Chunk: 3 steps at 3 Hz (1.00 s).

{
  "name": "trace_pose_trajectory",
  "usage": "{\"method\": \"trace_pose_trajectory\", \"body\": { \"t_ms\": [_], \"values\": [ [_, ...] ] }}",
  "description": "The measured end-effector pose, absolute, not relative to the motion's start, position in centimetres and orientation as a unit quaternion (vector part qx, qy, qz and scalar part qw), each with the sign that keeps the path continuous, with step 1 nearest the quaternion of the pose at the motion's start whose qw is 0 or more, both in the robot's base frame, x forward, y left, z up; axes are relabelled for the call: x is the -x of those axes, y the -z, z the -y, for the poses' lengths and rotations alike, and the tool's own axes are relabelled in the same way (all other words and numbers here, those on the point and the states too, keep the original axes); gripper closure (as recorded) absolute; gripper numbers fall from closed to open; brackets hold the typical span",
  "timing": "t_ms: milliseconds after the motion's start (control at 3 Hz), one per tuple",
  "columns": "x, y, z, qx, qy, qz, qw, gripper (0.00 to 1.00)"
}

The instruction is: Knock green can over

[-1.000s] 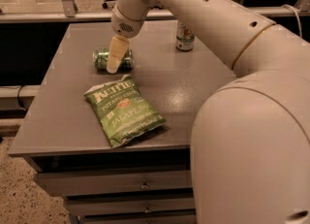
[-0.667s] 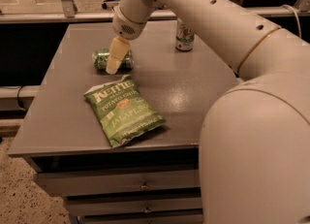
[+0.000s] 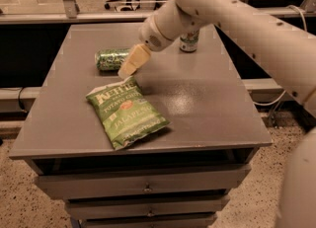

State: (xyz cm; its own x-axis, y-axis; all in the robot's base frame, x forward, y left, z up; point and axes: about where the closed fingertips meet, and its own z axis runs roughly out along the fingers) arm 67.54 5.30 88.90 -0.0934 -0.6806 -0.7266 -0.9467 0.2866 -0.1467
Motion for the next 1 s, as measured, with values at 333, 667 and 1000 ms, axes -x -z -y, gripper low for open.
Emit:
{"method": "trace_pose_trajectory", "body": {
  "t_ms": [333,667,1000],
  "values": [
    [-65.6,-88.8,-2.3,0.505,-0.223,-0.722,0.417,0.0],
    [-63.5,-88.6,1.0,0.444,-0.249,-0.722,0.468,0.0],
    [-61.2,-88.5,5.5,0.381,-0.258,-0.729,0.507,0.0]
  ]
}}
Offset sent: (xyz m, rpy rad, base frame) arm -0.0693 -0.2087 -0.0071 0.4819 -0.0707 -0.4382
